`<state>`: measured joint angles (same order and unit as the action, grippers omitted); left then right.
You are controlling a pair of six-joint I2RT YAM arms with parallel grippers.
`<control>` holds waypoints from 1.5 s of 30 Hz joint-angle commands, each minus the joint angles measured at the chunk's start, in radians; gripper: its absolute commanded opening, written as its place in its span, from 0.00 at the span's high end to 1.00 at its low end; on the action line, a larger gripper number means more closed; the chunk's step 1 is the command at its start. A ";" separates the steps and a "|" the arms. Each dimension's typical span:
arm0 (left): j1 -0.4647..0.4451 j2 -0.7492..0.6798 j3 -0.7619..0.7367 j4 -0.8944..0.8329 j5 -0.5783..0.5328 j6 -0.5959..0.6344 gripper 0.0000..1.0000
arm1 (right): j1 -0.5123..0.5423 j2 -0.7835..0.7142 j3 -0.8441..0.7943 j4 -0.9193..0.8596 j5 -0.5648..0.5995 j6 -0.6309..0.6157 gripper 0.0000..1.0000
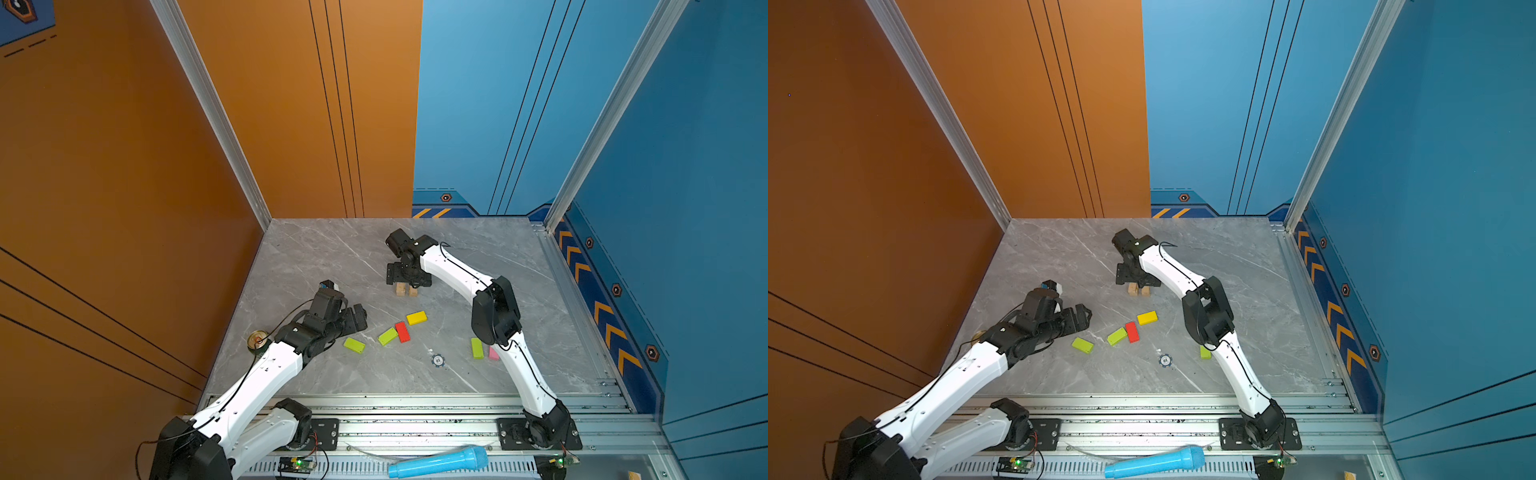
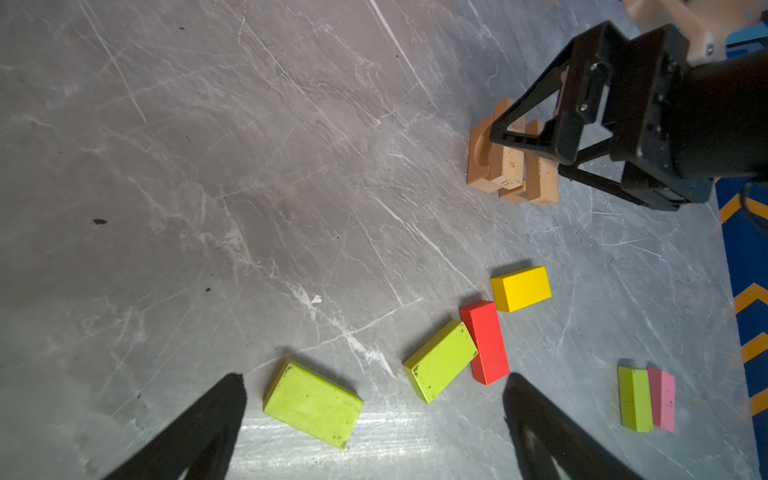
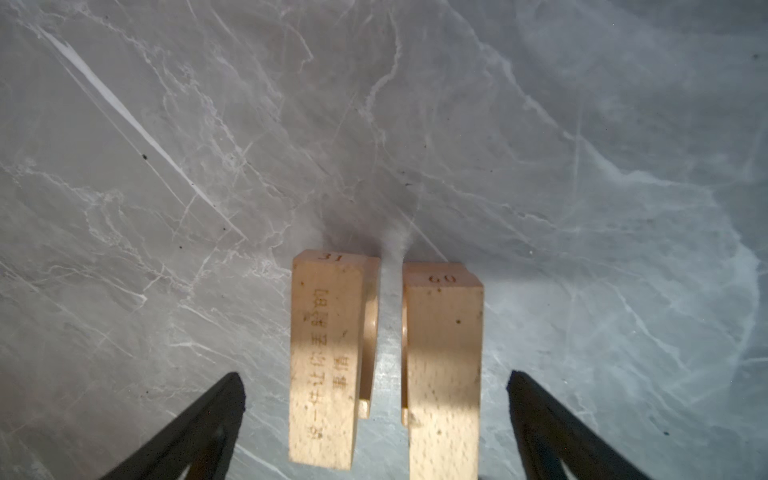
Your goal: Build the wood block tower
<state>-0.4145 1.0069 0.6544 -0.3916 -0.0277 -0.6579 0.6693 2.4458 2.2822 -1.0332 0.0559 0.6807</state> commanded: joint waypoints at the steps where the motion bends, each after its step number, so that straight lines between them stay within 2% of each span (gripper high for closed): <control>1: 0.017 0.013 -0.016 0.027 0.034 0.020 0.02 | -0.012 0.033 0.035 -0.050 -0.002 0.011 0.00; 10: 0.038 0.032 -0.028 0.054 0.056 0.020 0.02 | -0.018 0.064 0.042 -0.060 -0.010 0.011 0.02; 18: 0.046 0.032 -0.033 0.060 0.063 0.023 0.02 | -0.016 0.087 0.069 -0.075 -0.021 0.008 0.10; 23: 0.048 0.028 -0.038 0.061 0.064 0.024 0.02 | -0.015 0.105 0.077 -0.079 -0.027 0.009 0.11; 29: 0.052 0.025 -0.041 0.062 0.064 0.026 0.02 | -0.016 0.123 0.090 -0.082 -0.038 0.011 0.19; 45: 0.060 0.030 -0.047 0.069 0.074 0.024 0.02 | -0.020 0.146 0.108 -0.094 -0.038 0.009 0.28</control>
<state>-0.3656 1.0363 0.6228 -0.3370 0.0315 -0.6506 0.6544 2.5652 2.3676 -1.0889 0.0223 0.6807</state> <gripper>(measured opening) 0.980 0.719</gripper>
